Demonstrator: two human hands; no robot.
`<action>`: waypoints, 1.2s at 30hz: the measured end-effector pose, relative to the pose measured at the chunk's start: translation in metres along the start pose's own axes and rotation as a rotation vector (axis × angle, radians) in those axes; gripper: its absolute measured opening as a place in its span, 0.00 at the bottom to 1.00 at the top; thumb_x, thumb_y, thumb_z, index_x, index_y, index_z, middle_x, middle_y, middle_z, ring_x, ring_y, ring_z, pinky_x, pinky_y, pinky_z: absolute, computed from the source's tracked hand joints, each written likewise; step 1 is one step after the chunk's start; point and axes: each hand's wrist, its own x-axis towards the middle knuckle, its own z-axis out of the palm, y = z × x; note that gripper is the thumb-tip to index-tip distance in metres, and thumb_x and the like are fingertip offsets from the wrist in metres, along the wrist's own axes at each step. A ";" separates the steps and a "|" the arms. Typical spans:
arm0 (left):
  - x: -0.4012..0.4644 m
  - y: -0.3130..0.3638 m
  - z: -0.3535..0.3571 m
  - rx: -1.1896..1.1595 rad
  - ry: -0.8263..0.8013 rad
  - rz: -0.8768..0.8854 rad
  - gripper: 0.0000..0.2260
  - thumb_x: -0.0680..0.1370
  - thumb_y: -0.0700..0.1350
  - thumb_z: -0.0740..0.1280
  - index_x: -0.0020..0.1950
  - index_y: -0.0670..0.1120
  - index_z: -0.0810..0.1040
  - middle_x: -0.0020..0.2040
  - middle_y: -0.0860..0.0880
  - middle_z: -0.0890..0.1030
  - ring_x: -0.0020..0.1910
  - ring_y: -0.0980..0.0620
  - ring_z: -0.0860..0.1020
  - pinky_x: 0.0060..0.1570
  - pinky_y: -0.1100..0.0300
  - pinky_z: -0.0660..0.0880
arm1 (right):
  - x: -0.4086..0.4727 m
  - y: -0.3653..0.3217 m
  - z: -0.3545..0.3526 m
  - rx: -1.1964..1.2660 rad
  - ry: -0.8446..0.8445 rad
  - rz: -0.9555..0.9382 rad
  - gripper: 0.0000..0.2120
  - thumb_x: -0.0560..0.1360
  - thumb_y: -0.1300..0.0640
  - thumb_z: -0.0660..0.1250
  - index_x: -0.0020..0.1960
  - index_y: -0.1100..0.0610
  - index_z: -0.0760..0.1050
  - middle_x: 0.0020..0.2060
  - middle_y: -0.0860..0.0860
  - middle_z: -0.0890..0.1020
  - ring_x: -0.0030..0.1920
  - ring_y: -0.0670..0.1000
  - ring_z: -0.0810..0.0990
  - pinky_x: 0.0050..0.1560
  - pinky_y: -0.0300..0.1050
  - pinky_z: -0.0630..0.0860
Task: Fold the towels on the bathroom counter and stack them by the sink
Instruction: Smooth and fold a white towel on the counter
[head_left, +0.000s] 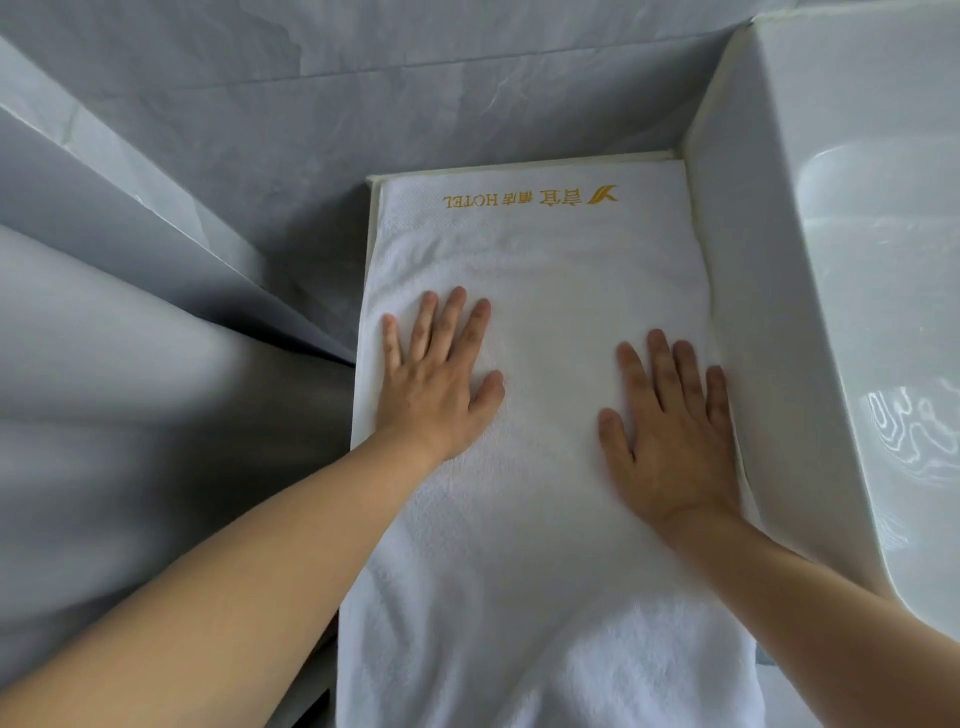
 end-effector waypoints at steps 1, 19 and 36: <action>-0.003 0.003 0.000 -0.018 -0.001 -0.016 0.32 0.79 0.62 0.41 0.80 0.52 0.36 0.80 0.52 0.34 0.78 0.49 0.32 0.75 0.39 0.36 | 0.000 0.000 0.000 0.001 0.004 0.000 0.33 0.77 0.42 0.45 0.79 0.52 0.54 0.79 0.53 0.53 0.79 0.55 0.49 0.77 0.57 0.43; -0.056 -0.009 0.025 0.029 0.060 -0.029 0.33 0.79 0.64 0.44 0.81 0.54 0.40 0.82 0.52 0.40 0.80 0.49 0.37 0.76 0.37 0.42 | 0.000 0.001 0.004 -0.014 -0.030 -0.124 0.33 0.77 0.47 0.43 0.80 0.58 0.49 0.79 0.54 0.50 0.79 0.54 0.47 0.77 0.57 0.41; -0.083 0.012 0.028 -0.021 0.069 0.033 0.34 0.78 0.61 0.51 0.82 0.51 0.49 0.82 0.49 0.47 0.80 0.46 0.44 0.75 0.36 0.45 | 0.005 -0.002 0.004 0.003 -0.047 -0.103 0.34 0.76 0.46 0.45 0.80 0.54 0.46 0.79 0.53 0.48 0.79 0.54 0.44 0.77 0.58 0.42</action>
